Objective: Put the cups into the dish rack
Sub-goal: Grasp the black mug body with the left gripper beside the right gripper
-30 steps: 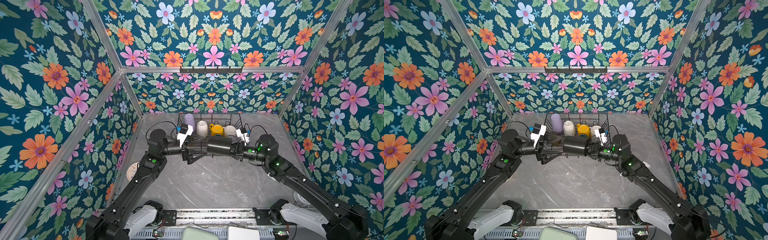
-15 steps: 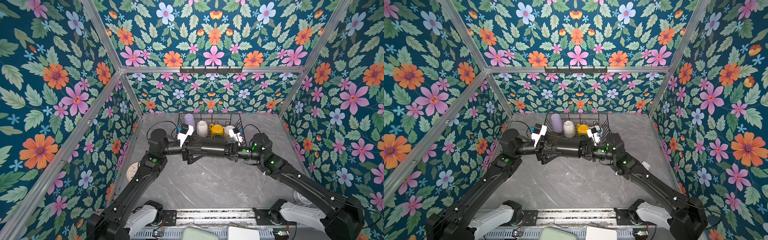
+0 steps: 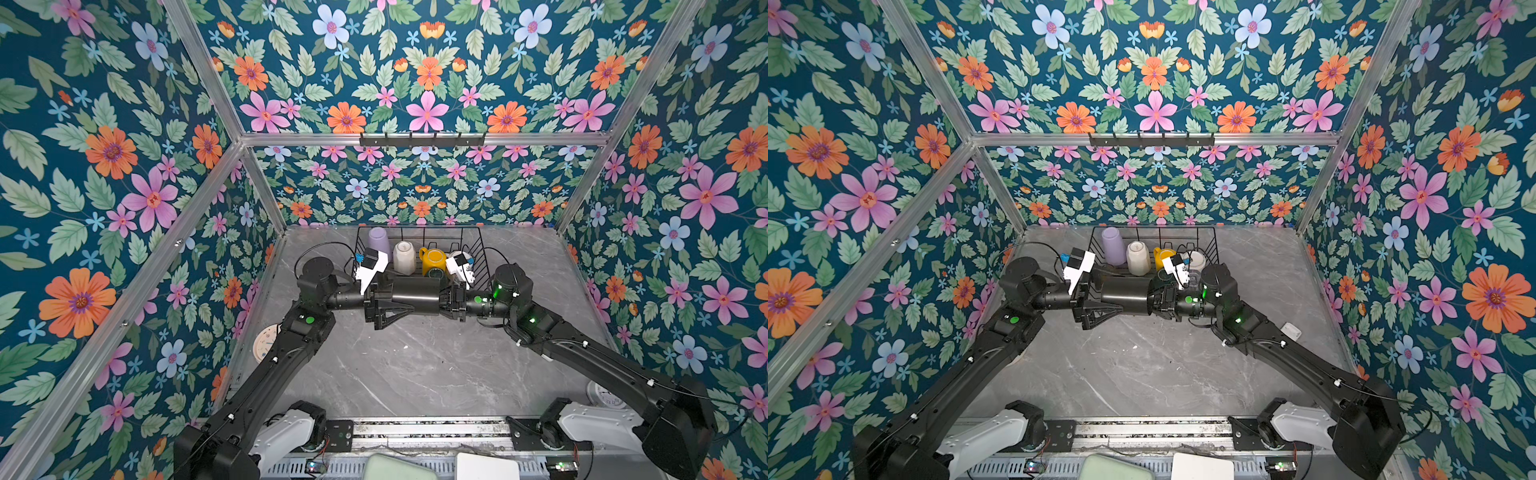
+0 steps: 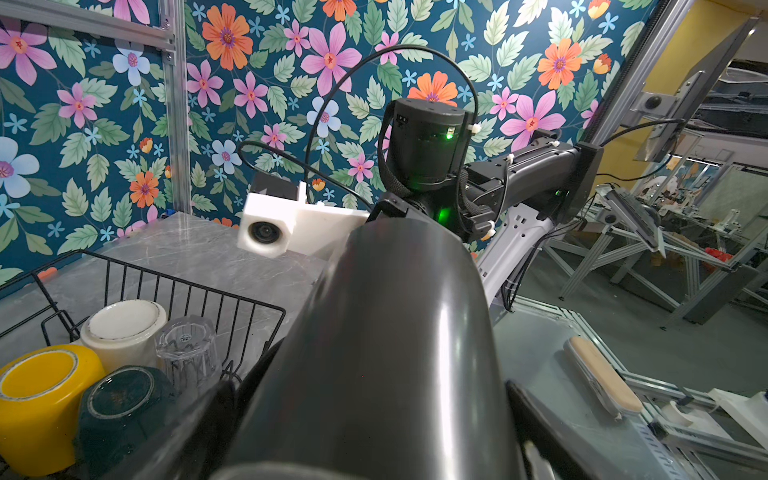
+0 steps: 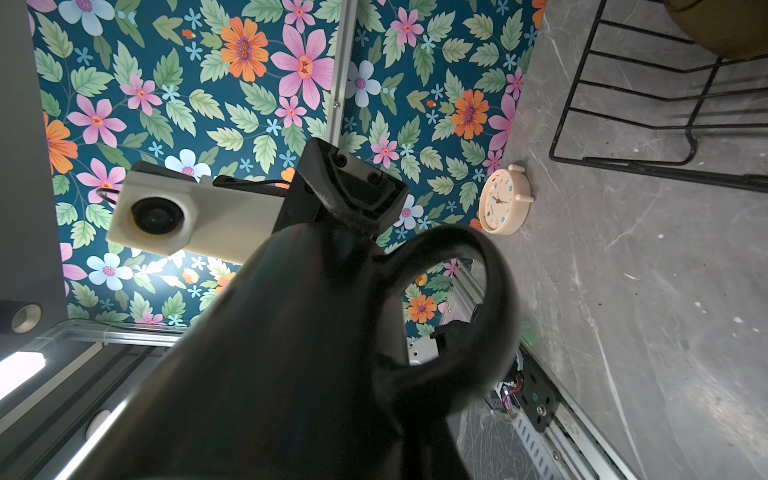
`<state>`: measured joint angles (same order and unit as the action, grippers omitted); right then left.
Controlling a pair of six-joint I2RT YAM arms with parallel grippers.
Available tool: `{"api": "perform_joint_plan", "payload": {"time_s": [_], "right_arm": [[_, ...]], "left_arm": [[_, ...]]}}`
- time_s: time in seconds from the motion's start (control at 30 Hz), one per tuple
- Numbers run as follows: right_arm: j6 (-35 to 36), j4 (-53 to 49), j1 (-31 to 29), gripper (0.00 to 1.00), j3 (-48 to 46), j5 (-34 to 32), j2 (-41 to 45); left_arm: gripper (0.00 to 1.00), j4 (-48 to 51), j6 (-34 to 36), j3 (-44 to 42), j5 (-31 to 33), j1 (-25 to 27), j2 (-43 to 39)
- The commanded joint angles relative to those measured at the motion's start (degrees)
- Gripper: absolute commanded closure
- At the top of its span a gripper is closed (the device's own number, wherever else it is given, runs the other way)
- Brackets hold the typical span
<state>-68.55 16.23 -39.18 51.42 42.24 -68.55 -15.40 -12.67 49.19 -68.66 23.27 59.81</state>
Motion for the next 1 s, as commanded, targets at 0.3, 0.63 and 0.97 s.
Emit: {"api": "perform_joint_plan", "payload": {"time_s": [0.3, 0.63, 0.97], "right_arm": [[-2.5, 10.7, -1.6, 1.00, 1.5, 1.6, -3.0], [-3.3, 12.5, -2.3, 1.00, 1.6, 1.4, -4.1], [-3.9, 13.3, -2.4, 1.00, 1.4, 1.4, -4.6]], "left_arm": [[0.01, -1.7, 0.3, 0.1, -1.5, -0.1, 0.5], [0.17, -1.9, -0.2, 0.3, -2.3, -0.1, 0.9], [0.37, -1.9, -0.5, 0.5, -2.5, -0.1, 0.8]]}}
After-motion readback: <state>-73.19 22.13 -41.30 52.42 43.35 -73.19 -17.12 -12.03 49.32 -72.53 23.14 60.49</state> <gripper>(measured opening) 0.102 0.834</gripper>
